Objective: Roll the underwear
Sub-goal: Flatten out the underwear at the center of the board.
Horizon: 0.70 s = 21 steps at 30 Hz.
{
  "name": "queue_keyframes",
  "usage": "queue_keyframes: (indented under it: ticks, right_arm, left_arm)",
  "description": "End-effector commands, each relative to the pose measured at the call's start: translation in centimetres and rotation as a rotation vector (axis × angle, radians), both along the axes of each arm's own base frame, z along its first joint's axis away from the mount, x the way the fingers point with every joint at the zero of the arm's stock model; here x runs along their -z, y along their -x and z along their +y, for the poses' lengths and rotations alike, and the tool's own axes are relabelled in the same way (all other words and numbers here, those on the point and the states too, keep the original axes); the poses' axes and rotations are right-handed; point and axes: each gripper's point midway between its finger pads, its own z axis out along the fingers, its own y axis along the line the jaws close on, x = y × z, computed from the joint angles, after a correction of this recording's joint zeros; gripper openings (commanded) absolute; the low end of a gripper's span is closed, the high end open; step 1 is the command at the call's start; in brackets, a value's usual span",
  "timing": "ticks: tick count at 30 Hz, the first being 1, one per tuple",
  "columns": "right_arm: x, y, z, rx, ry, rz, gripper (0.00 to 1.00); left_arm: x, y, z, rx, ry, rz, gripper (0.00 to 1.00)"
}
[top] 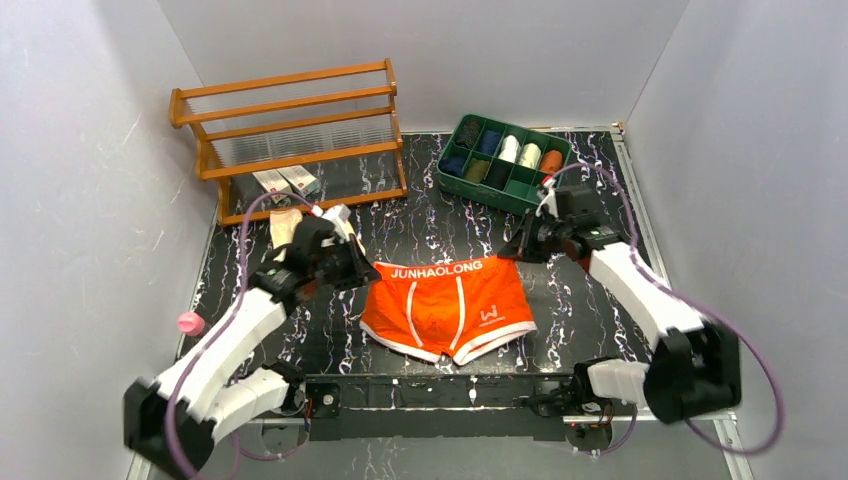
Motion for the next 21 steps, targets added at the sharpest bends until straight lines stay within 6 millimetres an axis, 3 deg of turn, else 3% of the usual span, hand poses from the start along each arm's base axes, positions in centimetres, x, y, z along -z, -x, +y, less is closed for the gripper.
queue_keyframes:
  ticks: [1, 5, 12, 13, 15, 17, 18, 19, 21]
  right_arm:
    - [4.5, -5.5, -1.0, 0.067, 0.120, -0.074, 0.06]
    - [6.2, -8.6, -1.2, 0.055, 0.185, -0.115, 0.08]
    - [7.2, -10.8, -1.2, 0.066, 0.222, -0.116, 0.13]
    - [7.1, -11.3, -1.3, 0.073, 0.231, -0.118, 0.15]
    - [6.7, -12.2, -1.4, 0.080, 0.242, -0.133, 0.19]
    - [6.3, -13.0, -2.1, 0.108, 0.290, -0.120, 0.37]
    - [5.9, -13.2, -2.5, 0.119, 0.319, -0.111, 0.49]
    - [5.3, -13.4, -3.0, 0.134, 0.344, -0.111, 0.60]
    - [4.0, -13.2, -3.7, 0.154, 0.373, -0.121, 0.65]
  left_arm:
    - [5.8, -5.1, 0.0, -0.077, -0.121, -0.020, 0.00]
    - [8.1, -8.1, -1.0, -0.058, -0.168, -0.011, 0.00]
    - [9.2, -10.8, 0.0, -0.067, -0.291, -0.037, 0.00]
    - [9.3, -11.1, 0.0, -0.056, -0.307, -0.043, 0.05]
    - [9.5, -12.0, 0.8, -0.069, -0.372, -0.059, 0.25]
    - [9.9, -12.3, 1.6, -0.067, -0.441, -0.032, 0.56]
    - [10.0, -12.3, 2.0, -0.065, -0.472, -0.018, 0.65]
    - [10.0, -12.1, 2.4, -0.068, -0.492, -0.007, 0.70]
    - [9.3, -11.5, 3.0, -0.080, -0.500, -0.013, 0.77]
